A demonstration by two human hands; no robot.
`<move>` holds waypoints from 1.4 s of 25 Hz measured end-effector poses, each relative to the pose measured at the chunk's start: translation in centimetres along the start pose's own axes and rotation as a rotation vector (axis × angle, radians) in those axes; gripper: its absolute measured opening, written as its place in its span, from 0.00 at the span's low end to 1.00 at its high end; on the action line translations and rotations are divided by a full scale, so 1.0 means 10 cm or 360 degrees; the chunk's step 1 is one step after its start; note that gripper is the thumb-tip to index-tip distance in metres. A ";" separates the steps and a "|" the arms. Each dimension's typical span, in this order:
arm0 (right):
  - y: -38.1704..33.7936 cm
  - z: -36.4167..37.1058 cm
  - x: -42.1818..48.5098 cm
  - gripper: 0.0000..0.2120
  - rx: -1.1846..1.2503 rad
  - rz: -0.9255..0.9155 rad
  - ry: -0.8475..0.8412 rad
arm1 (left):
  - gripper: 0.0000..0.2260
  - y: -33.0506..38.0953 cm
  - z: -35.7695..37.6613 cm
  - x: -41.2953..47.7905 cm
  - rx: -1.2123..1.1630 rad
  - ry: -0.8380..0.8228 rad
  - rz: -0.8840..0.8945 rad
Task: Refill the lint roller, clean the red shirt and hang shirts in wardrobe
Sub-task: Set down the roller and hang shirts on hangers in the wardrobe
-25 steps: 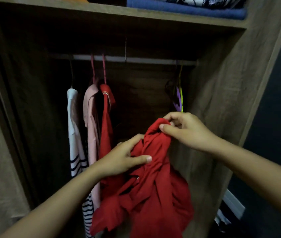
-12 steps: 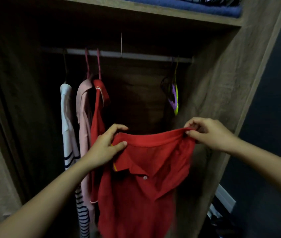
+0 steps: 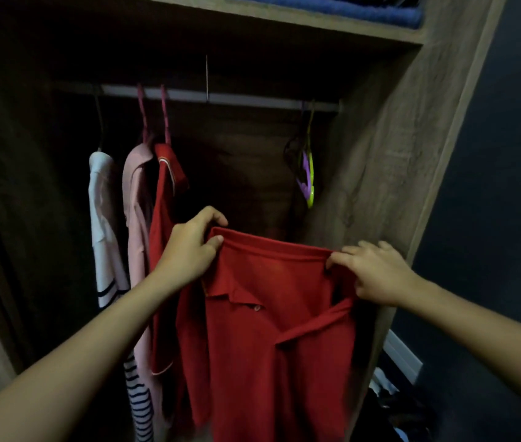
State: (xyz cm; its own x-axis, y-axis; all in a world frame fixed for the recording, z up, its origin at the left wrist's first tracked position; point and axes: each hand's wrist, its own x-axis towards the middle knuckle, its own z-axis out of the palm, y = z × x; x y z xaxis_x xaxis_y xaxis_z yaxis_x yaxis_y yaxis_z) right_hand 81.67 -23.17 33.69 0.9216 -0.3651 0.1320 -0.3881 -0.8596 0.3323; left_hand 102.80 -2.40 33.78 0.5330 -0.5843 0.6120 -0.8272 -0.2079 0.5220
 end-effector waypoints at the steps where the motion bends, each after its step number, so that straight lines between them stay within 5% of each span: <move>1: 0.07 -0.07 0.01 0.26 0.0112 0.0022 0.0031 | 0.09 -0.01 0.02 0.04 0.0007 -0.0050 -0.0022; 3: 0.27 -0.28 0.10 0.26 0.0188 0.0039 0.0161 | 0.09 -0.01 0.03 0.17 -0.0073 -0.0128 -0.0073; 7: 0.61 -0.51 0.36 0.27 -0.0271 0.0098 0.0288 | 0.14 0.22 0.14 0.41 -0.0195 -0.0377 0.0028; 12: 0.69 -0.39 0.40 0.40 -0.0696 0.0031 0.0236 | 0.18 0.58 0.62 0.96 -0.0386 -0.0253 -0.0191; 17: 0.71 -0.32 0.44 0.31 -0.0753 0.0021 0.0258 | 0.25 0.82 1.10 1.67 -0.0678 -0.0168 -0.0543; 22: 0.74 -0.25 0.49 0.23 -0.0700 0.0035 0.0233 | 0.17 0.95 1.32 1.84 -0.0450 -0.0034 -0.0434; 29: 0.74 -0.24 0.50 0.23 -0.0751 0.0010 0.0282 | 0.06 0.90 1.10 1.35 -0.0560 0.0208 -0.0323; 35: 0.67 -0.36 0.45 0.22 -0.0607 0.0074 0.0219 | 0.20 0.12 0.95 0.15 -0.0415 0.0358 -0.0391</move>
State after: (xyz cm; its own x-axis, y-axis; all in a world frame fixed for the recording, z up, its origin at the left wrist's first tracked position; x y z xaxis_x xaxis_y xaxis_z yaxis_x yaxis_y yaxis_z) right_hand 83.29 -29.26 39.90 0.9056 -0.3267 0.2703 -0.4224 -0.6395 0.6423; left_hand 100.88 -10.99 29.68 0.7581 -0.3504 0.5500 -0.6135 -0.0976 0.7836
